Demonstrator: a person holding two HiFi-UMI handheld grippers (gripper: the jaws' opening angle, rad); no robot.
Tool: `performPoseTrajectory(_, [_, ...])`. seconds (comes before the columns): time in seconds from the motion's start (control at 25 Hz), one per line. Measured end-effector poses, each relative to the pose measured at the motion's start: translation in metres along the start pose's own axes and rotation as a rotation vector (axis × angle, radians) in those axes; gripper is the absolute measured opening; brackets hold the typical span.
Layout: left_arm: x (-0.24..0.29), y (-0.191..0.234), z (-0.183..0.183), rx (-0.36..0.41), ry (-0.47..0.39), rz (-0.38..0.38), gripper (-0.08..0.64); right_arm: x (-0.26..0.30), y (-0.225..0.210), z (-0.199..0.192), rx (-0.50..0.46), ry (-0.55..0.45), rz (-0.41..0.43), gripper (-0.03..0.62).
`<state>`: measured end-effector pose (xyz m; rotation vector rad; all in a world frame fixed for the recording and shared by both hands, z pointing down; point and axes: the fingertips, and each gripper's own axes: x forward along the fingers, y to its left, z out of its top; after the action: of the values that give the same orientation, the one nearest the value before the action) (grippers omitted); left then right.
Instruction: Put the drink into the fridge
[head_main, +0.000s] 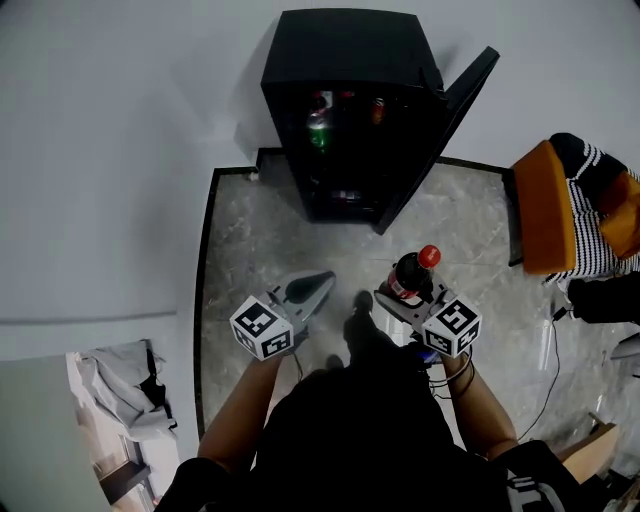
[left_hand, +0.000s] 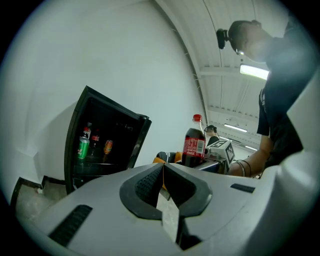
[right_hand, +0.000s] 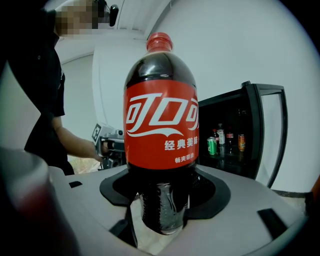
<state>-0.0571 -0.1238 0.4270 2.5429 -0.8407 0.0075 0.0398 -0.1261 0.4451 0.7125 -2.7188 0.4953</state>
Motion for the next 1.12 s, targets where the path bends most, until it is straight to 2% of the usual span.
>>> performPoseTrajectory(0.12, [0.027,0.022,0.020,0.004,-0.006,0.013,0.012,0.015,-0.031,0.020,-0.029,-0.009,0.034,0.284])
performPoseTrajectory(0.28, [0.051,0.055,0.025,-0.009,0.001,0.058,0.012,0.041,-0.069,0.031,-0.056,-0.006,0.063,0.284])
performPoseTrajectory(0.4, [0.068,0.076,0.028,-0.030,0.001,0.090,0.012,0.061,-0.096,0.040,-0.092,-0.016,0.057,0.283])
performPoseTrajectory(0.56, [0.090,0.096,0.038,-0.014,-0.002,0.096,0.012,0.088,-0.126,0.053,-0.124,-0.029,0.049,0.284])
performPoseTrajectory(0.76, [0.112,0.138,0.036,-0.004,0.009,0.096,0.012,0.124,-0.167,0.065,-0.134,-0.059,0.007,0.284])
performPoseTrajectory(0.96, [0.129,0.181,0.021,0.005,0.019,0.095,0.012,0.155,-0.196,0.061,-0.160,-0.075,-0.033,0.284])
performPoseTrajectory(1.12, [0.143,0.212,0.018,0.013,-0.015,0.115,0.012,0.179,-0.225,0.051,-0.162,-0.079,-0.072,0.284])
